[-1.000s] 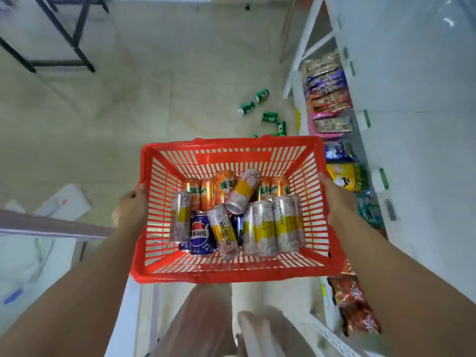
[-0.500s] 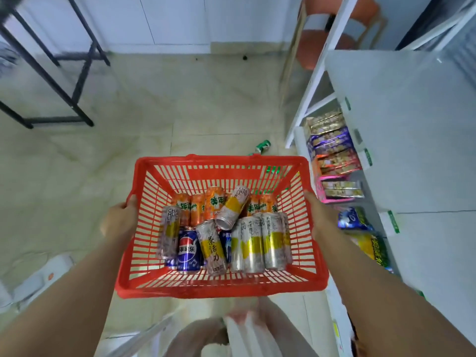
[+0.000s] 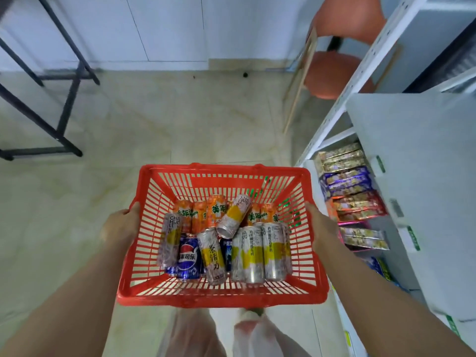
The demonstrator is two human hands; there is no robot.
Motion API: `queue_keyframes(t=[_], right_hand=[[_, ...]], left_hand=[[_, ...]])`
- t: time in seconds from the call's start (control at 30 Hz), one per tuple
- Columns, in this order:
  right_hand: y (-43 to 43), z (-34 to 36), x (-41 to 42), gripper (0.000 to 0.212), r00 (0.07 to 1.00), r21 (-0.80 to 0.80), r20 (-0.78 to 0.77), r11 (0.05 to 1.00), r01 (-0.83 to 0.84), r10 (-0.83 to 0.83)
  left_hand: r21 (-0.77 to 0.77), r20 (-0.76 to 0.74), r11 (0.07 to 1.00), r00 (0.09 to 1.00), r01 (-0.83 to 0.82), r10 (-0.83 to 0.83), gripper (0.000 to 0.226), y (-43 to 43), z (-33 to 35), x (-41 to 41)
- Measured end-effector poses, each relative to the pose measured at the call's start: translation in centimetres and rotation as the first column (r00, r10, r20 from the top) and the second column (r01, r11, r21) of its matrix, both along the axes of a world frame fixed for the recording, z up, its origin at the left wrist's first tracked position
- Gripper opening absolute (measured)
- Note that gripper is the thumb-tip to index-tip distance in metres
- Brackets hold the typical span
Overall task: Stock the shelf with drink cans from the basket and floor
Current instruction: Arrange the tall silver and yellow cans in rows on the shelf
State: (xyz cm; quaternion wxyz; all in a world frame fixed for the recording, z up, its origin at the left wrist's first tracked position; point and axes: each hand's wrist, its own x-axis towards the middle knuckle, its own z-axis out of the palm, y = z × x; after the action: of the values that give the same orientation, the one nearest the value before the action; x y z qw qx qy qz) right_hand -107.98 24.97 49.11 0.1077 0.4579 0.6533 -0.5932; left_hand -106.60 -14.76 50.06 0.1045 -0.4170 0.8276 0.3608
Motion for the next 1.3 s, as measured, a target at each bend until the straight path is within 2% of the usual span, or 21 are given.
queue_keyframes(t=[0.07, 0.1, 0.23, 0.37, 0.47, 0.57, 0.67, 0.8, 0.9, 1.0, 1.1, 1.2, 1.23, 1.3], right_hand=[[-1.1, -1.2, -2.9, 0.057, 0.999, 0.013, 0.035, 0.999, 0.038, -0.038], [-1.8, -2.0, -4.3, 0.057, 0.997, 0.016, 0.035, 0.997, 0.07, -0.071], [-6.3, -0.9, -9.2, 0.035, 0.974, 0.007, 0.047, 0.975, 0.222, -0.222], [-9.0, -1.4, -13.7, 0.027, 0.936, -0.034, 0.022, 0.935, 0.352, -0.351], [-10.3, -2.3, -16.8, 0.039, 0.889, -0.098, 0.003, 0.885, 0.456, -0.458], [-10.8, -3.8, -19.2, 0.036, 0.843, -0.123, 0.045, 0.835, 0.537, -0.536], [-10.3, -5.2, -21.5, 0.05, 0.796, -0.137, 0.082, 0.784, 0.606, -0.6], [-9.1, -6.0, -23.5, 0.041, 0.725, -0.11, 0.108, 0.717, 0.688, -0.68], [-8.0, -5.7, -24.6, 0.038, 0.635, -0.073, 0.114, 0.631, 0.773, -0.764], [-7.4, -6.0, -24.3, 0.047, 0.547, -0.077, 0.117, 0.541, 0.837, -0.829], [-6.8, -7.1, -22.3, 0.057, 0.472, -0.059, 0.117, 0.468, 0.882, -0.874], [-6.1, -7.4, -19.5, 0.086, 0.329, -0.056, 0.125, 0.325, 0.944, -0.936], [-6.0, -7.2, -18.7, 0.09, 0.287, -0.053, 0.114, 0.283, 0.958, -0.951], [-6.7, -6.3, -17.4, 0.073, 0.219, -0.054, 0.101, 0.214, 0.975, -0.971]], left_hand=[[0.03, 0.019, 0.999, 1.0, 0.017, -0.018, 0.05, -1.6, -0.5, -4.1], [0.046, 0.028, 0.998, 0.999, 0.037, -0.038, 0.05, -2.4, -0.6, -6.1], [0.034, 0.033, 0.988, 0.988, 0.151, -0.152, 0.054, -5.5, -0.1, -14.7], [-0.014, 0.03, 0.959, 0.959, 0.282, -0.282, 0.055, -7.3, 1.2, -24.1], [-0.075, 0.044, 0.917, 0.92, 0.393, -0.39, 0.061, -7.7, 1.3, -30.9], [-0.135, 0.065, 0.864, 0.874, 0.486, -0.481, 0.06, -7.1, 1.3, -36.2], [-0.138, 0.065, 0.811, 0.822, 0.569, -0.566, 0.062, -5.2, 1.0, -41.3], [-0.173, 0.083, 0.735, 0.753, 0.656, -0.653, 0.06, -1.8, 0.2, -46.9], [-0.143, 0.059, 0.692, 0.704, 0.708, -0.708, 0.058, 1.3, -0.3, -50.3], [-0.148, 0.067, 0.61, 0.623, 0.779, -0.779, 0.056, 4.4, -0.6, -52.5], [-0.153, 0.115, 0.49, 0.508, 0.858, -0.854, 0.06, 8.2, -1.4, -54.7], [-0.159, 0.133, 0.342, 0.364, 0.926, -0.922, 0.062, 13.6, -2.4, -56.3], [-0.162, 0.133, 0.292, 0.314, 0.942, -0.94, 0.06, 15.2, -2.4, -56.3], [-0.153, 0.129, 0.213, 0.233, 0.965, -0.964, 0.059, 18.0, -2.5, -55.9]])
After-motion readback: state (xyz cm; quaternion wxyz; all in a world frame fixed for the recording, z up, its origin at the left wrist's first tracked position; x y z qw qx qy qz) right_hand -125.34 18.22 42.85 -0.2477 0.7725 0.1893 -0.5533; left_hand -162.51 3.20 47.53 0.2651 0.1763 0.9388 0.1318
